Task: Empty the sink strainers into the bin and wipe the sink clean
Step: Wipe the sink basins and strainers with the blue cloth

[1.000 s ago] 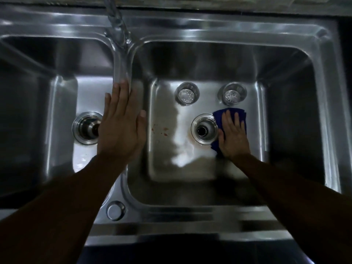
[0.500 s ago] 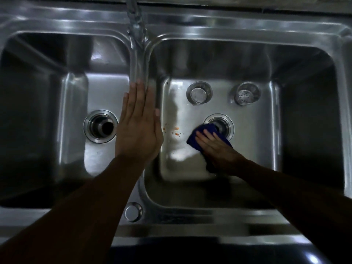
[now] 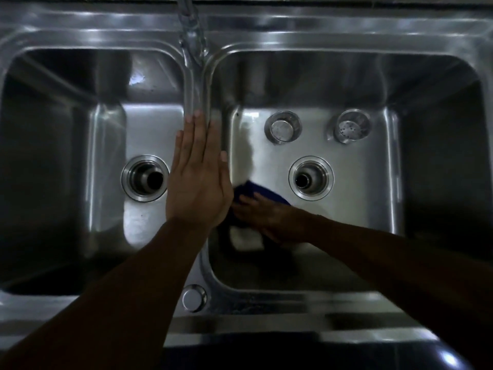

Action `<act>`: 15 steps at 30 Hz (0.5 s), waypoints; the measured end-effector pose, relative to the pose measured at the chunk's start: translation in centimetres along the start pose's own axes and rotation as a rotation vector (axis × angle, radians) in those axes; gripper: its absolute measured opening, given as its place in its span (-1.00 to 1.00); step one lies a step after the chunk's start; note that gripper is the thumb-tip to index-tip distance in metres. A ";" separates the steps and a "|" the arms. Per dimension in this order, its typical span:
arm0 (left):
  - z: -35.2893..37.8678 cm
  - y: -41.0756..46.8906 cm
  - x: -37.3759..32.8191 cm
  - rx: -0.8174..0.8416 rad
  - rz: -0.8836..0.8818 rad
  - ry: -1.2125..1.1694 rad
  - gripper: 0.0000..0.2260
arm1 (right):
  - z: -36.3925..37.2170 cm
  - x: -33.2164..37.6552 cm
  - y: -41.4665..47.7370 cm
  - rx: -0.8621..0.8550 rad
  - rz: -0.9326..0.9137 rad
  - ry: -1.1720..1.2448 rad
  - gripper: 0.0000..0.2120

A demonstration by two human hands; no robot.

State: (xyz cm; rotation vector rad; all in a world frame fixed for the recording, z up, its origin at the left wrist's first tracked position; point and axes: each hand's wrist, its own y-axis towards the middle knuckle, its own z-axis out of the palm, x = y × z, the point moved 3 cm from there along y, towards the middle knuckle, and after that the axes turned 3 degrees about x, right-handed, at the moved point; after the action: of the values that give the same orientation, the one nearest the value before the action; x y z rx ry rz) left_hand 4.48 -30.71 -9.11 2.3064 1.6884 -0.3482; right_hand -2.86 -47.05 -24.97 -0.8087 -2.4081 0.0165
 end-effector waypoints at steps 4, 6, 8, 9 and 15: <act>0.1 0.0 0.0 0.002 -0.003 0.009 -0.53 | 0.9 -1.3 -6.1 0.138 -0.240 -0.103 -0.56; 0.1 0.0 0.0 0.004 -0.001 0.008 -0.52 | -0.4 -2.5 -5.9 0.110 -0.225 -0.060 -0.55; 0.1 -0.1 0.1 -0.003 0.000 0.002 -0.52 | -2.2 -3.5 -3.5 -0.011 -0.045 -0.055 -0.48; 0.1 -0.1 0.1 -0.007 -0.002 0.004 -0.53 | -3.0 -3.8 -2.0 -0.079 0.070 -0.074 -0.43; 0.1 -0.1 0.0 0.010 -0.002 0.011 -0.50 | -1.7 -0.4 4.5 0.038 0.466 -0.114 -0.22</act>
State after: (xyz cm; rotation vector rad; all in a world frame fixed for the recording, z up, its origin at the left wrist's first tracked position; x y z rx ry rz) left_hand 4.40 -30.77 -9.20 2.3183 1.6981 -0.3455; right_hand 0.76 -43.88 -24.65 -1.3637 -2.2588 0.2974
